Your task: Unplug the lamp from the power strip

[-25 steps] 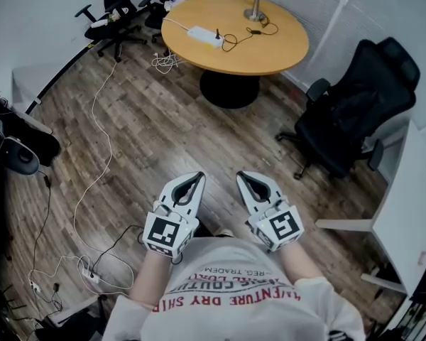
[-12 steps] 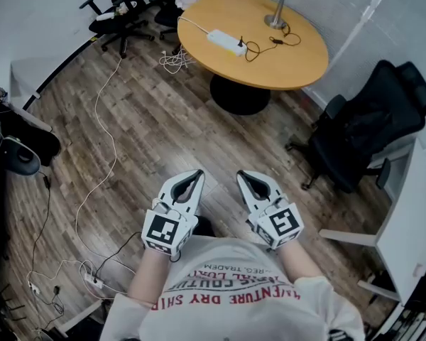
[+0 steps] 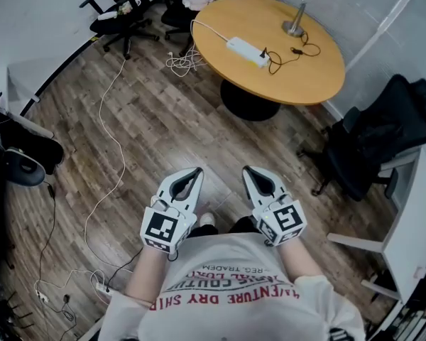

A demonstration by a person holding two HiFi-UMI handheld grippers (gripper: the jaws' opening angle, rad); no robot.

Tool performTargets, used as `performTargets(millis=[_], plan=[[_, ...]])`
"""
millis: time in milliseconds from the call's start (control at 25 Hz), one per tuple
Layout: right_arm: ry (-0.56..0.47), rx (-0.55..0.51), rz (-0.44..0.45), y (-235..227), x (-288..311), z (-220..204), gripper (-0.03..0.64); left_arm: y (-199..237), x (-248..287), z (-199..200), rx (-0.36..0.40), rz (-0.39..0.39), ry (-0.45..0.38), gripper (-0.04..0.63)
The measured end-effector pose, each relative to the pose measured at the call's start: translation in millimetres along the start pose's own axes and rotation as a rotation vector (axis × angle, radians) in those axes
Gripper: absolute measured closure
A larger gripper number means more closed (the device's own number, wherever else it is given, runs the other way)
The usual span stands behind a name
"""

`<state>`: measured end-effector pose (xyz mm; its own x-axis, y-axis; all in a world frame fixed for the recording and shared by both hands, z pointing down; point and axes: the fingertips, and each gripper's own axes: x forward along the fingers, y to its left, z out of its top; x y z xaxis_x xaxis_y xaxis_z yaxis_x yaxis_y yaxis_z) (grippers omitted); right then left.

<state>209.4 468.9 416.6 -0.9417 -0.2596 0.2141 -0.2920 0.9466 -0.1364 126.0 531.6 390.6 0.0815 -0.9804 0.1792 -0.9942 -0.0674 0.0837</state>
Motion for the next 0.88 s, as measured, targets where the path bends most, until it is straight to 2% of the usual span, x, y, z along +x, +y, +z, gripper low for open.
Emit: performTargets(millis=[200,480,640,880], plan=[[0.037,-0.010,0.022,-3.8,37.6,-2.6,0.587,34.5,9.3,-6.5,-0.002,0.021,0.003,0.569],[0.045,0.000,0.086,-46.2,93.7,-0.5,0.586,75.5,57.7,-5.2,-0.011,0.079,0.014,0.568],[0.040,-0.024,0.117,-92.2,129.9,14.4,0.586,97.3,107.1,12.5,0.007,0.103,0.009,0.568],[0.031,-0.058,0.125,-181.5,172.2,50.6,0.586,122.6,199.7,37.2,-0.031,0.125,0.002,0.568]])
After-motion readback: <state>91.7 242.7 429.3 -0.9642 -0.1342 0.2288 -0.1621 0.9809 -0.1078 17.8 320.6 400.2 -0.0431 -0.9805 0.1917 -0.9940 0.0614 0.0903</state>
